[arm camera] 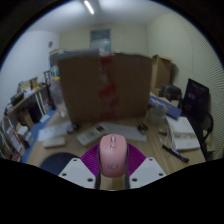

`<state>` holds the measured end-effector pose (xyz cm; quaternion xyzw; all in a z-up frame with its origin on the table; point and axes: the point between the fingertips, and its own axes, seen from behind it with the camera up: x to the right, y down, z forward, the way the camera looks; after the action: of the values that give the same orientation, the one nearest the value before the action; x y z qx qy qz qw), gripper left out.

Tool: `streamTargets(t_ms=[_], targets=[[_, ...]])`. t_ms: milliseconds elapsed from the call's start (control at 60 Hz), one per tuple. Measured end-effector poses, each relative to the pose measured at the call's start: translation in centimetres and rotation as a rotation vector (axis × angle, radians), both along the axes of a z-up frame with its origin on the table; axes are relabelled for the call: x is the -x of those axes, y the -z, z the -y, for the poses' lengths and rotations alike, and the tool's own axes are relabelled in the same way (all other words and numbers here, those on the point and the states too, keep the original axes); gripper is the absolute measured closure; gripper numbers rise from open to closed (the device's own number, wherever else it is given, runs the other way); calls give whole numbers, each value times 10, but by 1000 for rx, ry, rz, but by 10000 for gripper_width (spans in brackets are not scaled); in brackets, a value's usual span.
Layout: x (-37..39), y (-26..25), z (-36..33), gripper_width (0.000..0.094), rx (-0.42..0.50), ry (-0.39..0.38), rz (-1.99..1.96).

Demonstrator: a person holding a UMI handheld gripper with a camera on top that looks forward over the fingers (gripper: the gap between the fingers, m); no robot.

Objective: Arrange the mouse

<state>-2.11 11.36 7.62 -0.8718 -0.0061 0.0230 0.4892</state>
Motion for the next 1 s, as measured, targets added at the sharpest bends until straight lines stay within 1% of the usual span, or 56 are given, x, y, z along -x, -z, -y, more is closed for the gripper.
streamTargets(t_ms=[67, 117, 150, 200, 250, 317, 417, 550, 567, 583, 600, 633, 667, 683, 700, 717, 733, 750, 767, 800, 817, 867, 900, 933, 1000], targets=[[43, -48, 6, 611, -52, -82, -69], [68, -75, 7, 612, -105, -102, -83], [87, -86, 12, 614, -124, -117, -52], [113, -86, 19, 614, -128, -142, -26], [135, -68, 28, 615, -101, -150, -34], [155, -31, 36, 613, -42, -141, -9], [166, 29, 56, 611, 60, -132, 11], [168, 83, 76, 613, 154, -128, 41], [167, 89, 78, 597, 166, -124, 47], [167, 91, 80, 599, 161, -122, 46], [166, 88, 77, 605, 137, -116, 42], [166, 90, 78, 602, 130, -105, 38], [166, 91, 78, 568, 138, -96, 35], [166, 91, 78, 501, 143, -92, 37], [166, 91, 79, 521, 152, -92, 41], [166, 90, 78, 496, 153, -93, 45], [166, 90, 78, 420, 159, -91, 48], [167, 90, 78, 402, 167, -92, 48], [168, 90, 79, 412, 181, -94, 45], [168, 92, 83, 376, 217, -91, 33], [169, 91, 86, 302, 232, -91, 24], [173, 86, 99, 155, 265, -101, -13], [173, 78, 105, 57, 263, -96, -34], [173, 67, 113, 101, 250, -91, -50], [172, 43, 138, 102, 230, -104, -56]])
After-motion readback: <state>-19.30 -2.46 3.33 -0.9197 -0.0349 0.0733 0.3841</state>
